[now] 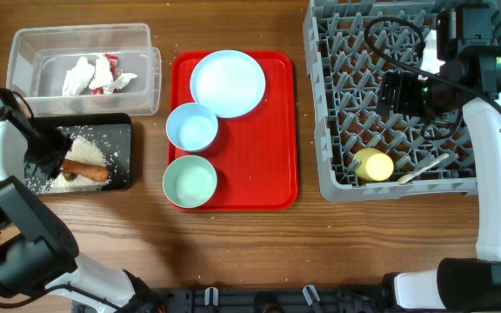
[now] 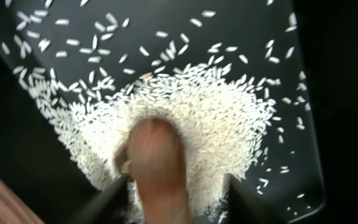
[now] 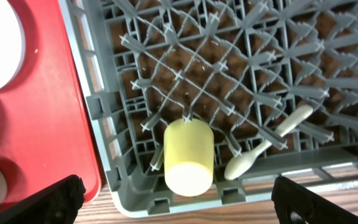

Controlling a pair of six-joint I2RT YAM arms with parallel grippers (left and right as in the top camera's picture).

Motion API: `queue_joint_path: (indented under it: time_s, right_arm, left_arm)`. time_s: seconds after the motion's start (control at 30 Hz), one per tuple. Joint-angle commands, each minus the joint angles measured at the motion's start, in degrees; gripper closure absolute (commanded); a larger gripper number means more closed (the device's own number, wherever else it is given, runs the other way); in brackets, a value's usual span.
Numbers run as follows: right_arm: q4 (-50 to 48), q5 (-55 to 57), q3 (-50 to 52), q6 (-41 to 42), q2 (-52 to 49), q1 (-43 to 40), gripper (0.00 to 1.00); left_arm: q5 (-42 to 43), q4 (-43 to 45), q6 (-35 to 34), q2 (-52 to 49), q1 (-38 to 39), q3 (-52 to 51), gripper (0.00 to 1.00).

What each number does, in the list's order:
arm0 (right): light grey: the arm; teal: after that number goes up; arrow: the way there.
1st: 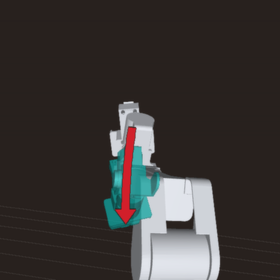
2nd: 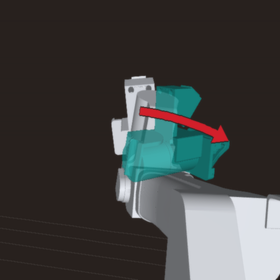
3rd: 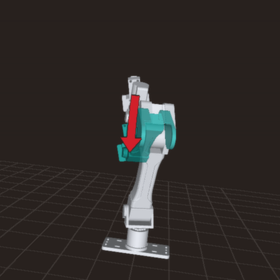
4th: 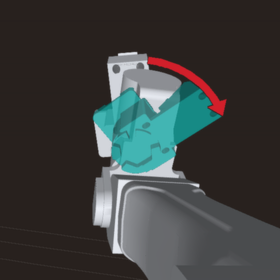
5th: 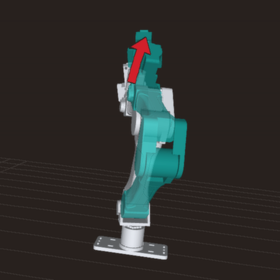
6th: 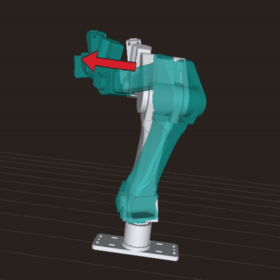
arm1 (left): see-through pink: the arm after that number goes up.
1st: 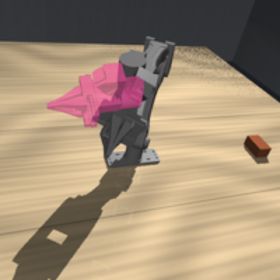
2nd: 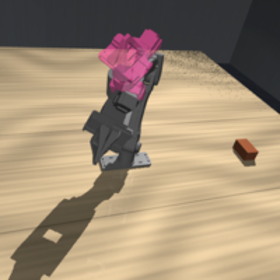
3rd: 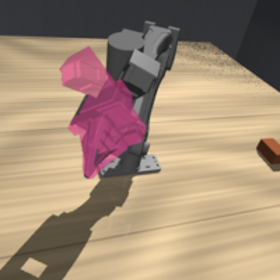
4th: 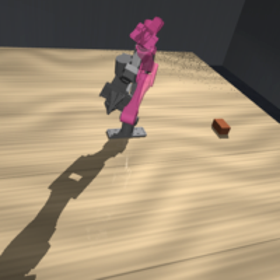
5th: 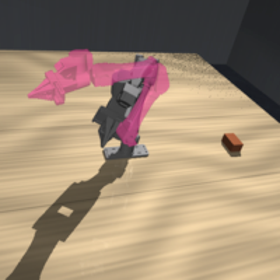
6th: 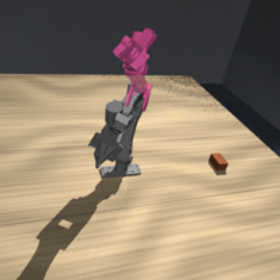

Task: Sort waste into correct bins and load items into the dishwasher rack
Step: 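Place the carrot onto the black tray and release, then grasp the light-blue bowl with the right gripper and lift it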

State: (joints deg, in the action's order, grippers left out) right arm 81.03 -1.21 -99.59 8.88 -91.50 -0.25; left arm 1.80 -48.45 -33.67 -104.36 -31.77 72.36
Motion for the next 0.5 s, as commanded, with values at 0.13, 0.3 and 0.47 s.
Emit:
queue_joint_path:
  time_s: [0.13,0.3,0.47]
  right_arm:
    - [-7.30,-10.23,-0.55,-4.22,0.33,4.52,0.00]
    - [-19.61,-13.51,-0.57,2.16,-0.17,20.02,0.00]
    - [-26.86,-9.60,-0.42,11.23,-8.57,32.48,0.00]
  left_arm:
    - [3.96,-3.96,5.55,4.50,0.13,4.11,0.27]
    - [5.22,-12.68,10.99,18.73,6.45,6.40,0.20]
    - [5.68,-16.37,6.45,23.17,21.11,6.40,0.20]
